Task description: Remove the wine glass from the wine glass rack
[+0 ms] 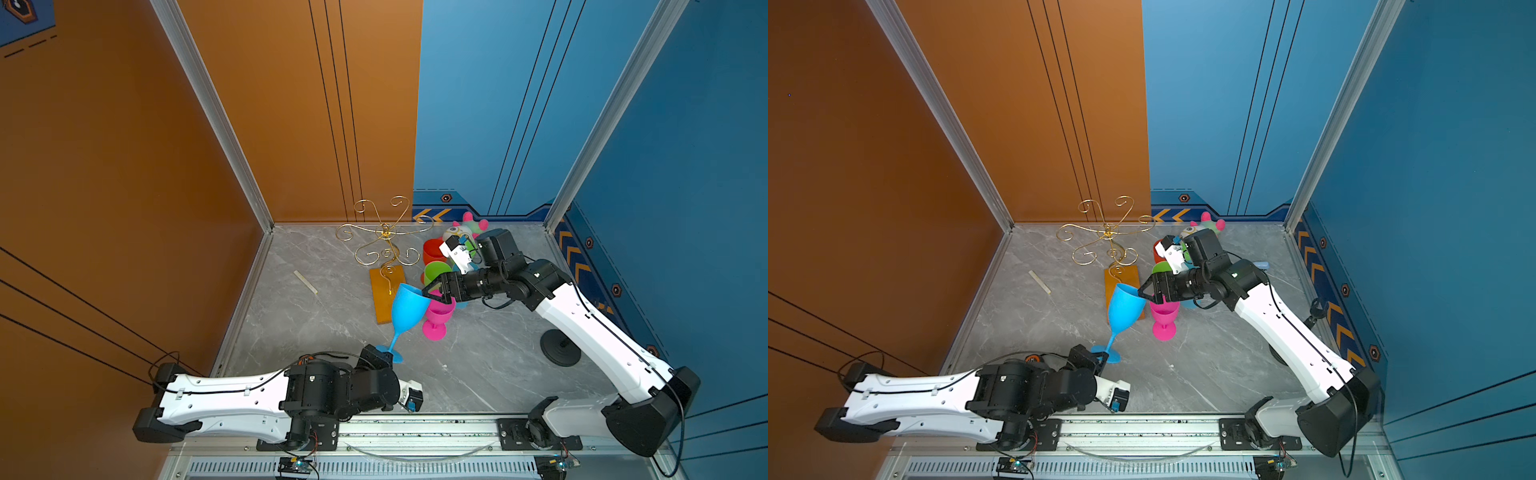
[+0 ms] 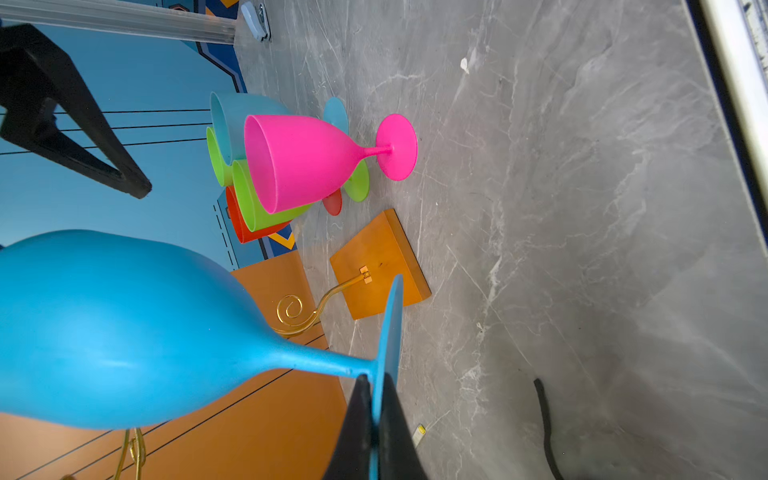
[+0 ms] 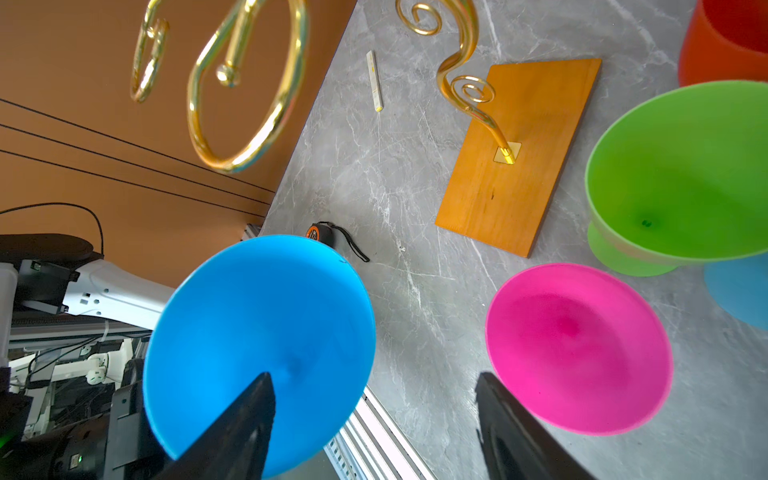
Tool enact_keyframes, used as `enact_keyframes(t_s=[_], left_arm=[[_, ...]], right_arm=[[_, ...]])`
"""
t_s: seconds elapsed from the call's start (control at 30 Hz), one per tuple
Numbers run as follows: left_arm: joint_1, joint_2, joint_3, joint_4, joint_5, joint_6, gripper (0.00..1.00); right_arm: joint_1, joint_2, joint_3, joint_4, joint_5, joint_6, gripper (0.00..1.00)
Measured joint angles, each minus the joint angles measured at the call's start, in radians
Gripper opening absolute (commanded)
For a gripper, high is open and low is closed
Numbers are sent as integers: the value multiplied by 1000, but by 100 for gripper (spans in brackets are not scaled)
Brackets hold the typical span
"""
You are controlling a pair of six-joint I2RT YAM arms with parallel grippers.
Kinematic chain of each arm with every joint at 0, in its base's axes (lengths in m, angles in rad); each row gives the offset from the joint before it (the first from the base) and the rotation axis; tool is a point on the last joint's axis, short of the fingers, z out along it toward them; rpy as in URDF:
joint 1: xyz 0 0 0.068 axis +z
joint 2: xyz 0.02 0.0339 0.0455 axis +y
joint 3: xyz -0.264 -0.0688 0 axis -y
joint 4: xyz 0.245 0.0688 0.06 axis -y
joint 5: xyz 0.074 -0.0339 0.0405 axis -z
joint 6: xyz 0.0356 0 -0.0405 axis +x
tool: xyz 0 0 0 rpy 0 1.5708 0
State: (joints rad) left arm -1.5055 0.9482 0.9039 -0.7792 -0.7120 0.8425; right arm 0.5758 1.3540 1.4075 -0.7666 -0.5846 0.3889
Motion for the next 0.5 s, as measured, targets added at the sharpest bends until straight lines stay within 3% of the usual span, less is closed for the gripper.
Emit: enact_keyframes(t_s=[0.23,0.5], left_arm=[[-8,0,-43,18,-96,64,0],[-8,0,-101,93,-188,155,0]], right_arm=[[2,17,0,0,-31,0,67],[2,54,11,1,-97,4,43]])
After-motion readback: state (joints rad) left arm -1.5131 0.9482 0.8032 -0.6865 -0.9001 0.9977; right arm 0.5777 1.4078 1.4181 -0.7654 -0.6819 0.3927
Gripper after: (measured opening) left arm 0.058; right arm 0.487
